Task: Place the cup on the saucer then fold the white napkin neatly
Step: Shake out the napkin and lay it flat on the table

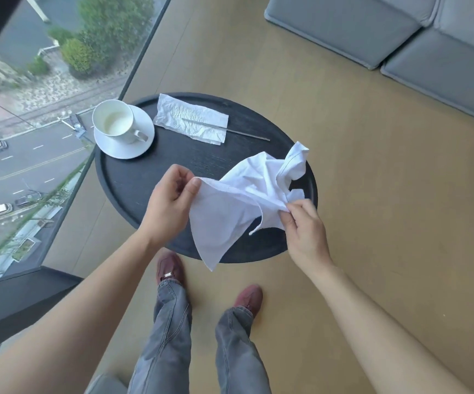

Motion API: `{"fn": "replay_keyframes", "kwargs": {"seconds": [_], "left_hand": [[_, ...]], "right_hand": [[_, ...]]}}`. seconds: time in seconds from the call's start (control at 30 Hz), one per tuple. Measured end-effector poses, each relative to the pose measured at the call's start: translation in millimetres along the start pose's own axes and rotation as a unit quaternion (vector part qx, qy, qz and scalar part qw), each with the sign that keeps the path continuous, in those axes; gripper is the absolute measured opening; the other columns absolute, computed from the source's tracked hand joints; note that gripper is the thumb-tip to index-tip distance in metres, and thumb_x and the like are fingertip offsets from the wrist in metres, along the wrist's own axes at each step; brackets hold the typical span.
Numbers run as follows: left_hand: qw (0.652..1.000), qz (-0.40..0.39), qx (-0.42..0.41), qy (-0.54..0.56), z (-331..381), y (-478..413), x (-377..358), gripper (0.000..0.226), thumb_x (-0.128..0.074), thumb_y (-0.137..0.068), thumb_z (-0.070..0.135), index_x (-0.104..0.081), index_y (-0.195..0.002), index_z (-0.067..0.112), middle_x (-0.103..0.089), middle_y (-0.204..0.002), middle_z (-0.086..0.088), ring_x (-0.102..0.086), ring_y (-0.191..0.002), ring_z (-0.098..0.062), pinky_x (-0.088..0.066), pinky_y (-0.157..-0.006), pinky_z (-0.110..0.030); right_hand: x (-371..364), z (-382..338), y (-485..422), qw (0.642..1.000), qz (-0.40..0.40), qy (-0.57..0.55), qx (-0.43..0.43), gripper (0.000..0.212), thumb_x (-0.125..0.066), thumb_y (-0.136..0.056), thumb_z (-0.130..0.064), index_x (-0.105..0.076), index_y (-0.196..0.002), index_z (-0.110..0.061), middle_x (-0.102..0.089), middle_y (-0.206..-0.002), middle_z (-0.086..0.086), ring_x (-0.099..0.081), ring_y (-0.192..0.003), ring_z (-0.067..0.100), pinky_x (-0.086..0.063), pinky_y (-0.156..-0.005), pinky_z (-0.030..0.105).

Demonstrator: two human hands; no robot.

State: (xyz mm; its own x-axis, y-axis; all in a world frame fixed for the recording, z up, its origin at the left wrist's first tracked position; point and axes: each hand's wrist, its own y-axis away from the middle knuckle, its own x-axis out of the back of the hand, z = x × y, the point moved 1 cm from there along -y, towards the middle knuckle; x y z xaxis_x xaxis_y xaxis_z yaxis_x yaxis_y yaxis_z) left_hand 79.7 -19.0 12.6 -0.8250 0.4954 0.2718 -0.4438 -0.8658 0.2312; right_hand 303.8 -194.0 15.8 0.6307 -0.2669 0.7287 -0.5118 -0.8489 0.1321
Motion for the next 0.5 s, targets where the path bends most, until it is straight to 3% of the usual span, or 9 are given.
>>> {"fn": "replay_keyframes", "kwargs": {"seconds": [0.1,0.2,0.27,0.3,0.37,0.43,0.5], "left_hand": [[1.0,0.002,-0.001,0.02,12.4,1.9,-4.6,0.018,-0.059,-0.102,0.032,-0.051,-0.087,0.025,-0.045,-0.063,0.017,-0.036,-0.058,-0.006,-0.034,-0.053,-0.019],[0.999,0.002,-0.003,0.032,28.1,5.3,-14.5,0.019,-0.059,-0.103,0.029,-0.052,-0.087,0.023,-0.043,-0.061,0.015,-0.035,-0.056,-0.005,-0.033,-0.053,-0.017],[0.999,-0.007,-0.002,0.034,39.4,7.6,-22.7,0.019,-0.061,-0.102,0.029,-0.053,-0.086,0.022,-0.044,-0.06,0.015,-0.035,-0.055,-0.004,-0.033,-0.053,-0.017],[0.999,-0.016,-0.001,0.037,45.1,8.8,-26.7,0.019,-0.061,-0.101,0.029,-0.054,-0.085,0.022,-0.044,-0.059,0.015,-0.035,-0.055,-0.005,-0.033,-0.052,-0.017],[0.998,-0.04,-0.001,0.046,57.5,11.1,-34.7,0.02,-0.063,-0.1,0.031,-0.056,-0.083,0.024,-0.046,-0.06,0.013,-0.036,-0.055,-0.006,-0.033,-0.052,-0.018],[0.996,-0.067,-0.001,0.055,69.8,13.6,-41.1,0.019,-0.065,-0.098,0.032,-0.058,-0.082,0.024,-0.051,-0.062,0.001,-0.04,-0.057,-0.01,-0.035,-0.053,-0.022],[0.995,-0.077,-0.002,0.063,79.8,14.5,-42.8,0.019,-0.068,-0.096,0.032,-0.061,-0.081,0.022,-0.058,-0.064,-0.009,-0.045,-0.059,-0.014,-0.037,-0.055,-0.025]], "right_hand": [[16.0,-5.6,-12.8,0.995,-0.018,-0.049,-0.089,0.015,-0.053,-0.101,-0.018,-0.064,-0.092,-0.013,-0.056,-0.092,-0.003,-0.054,-0.077,0.008,-0.042,-0.07,0.021],[27.2,-15.3,-20.2,0.981,0.025,-0.051,-0.185,0.014,-0.051,-0.099,-0.016,-0.062,-0.107,-0.017,-0.061,-0.108,0.0,-0.057,-0.091,0.011,-0.049,-0.084,0.032],[29.8,-33.1,-17.6,0.986,0.086,-0.057,-0.133,0.007,-0.053,-0.096,-0.019,-0.059,-0.1,-0.02,-0.058,-0.105,-0.005,-0.056,-0.086,0.007,-0.05,-0.08,0.032],[27.6,-46.0,-14.4,0.991,0.082,-0.069,-0.076,0.004,-0.057,-0.094,-0.024,-0.058,-0.097,-0.022,-0.058,-0.1,-0.007,-0.058,-0.084,0.007,-0.049,-0.076,0.028],[15.8,-69.0,-7.7,0.996,0.024,-0.08,0.018,0.021,-0.065,-0.09,-0.04,-0.06,-0.098,-0.022,-0.058,-0.1,-0.008,-0.058,-0.084,0.009,-0.047,-0.072,0.021],[4.0,-83.1,-5.9,0.996,-0.007,-0.081,0.038,0.035,-0.071,-0.085,-0.051,-0.062,-0.101,-0.021,-0.058,-0.102,-0.009,-0.059,-0.088,0.011,-0.048,-0.072,0.021],[-1.4,-89.3,-8.5,0.994,0.023,-0.097,0.042,0.032,-0.074,-0.086,-0.046,-0.065,-0.097,-0.017,-0.059,-0.098,-0.005,-0.059,-0.085,0.015,-0.05,-0.072,0.028]]}}
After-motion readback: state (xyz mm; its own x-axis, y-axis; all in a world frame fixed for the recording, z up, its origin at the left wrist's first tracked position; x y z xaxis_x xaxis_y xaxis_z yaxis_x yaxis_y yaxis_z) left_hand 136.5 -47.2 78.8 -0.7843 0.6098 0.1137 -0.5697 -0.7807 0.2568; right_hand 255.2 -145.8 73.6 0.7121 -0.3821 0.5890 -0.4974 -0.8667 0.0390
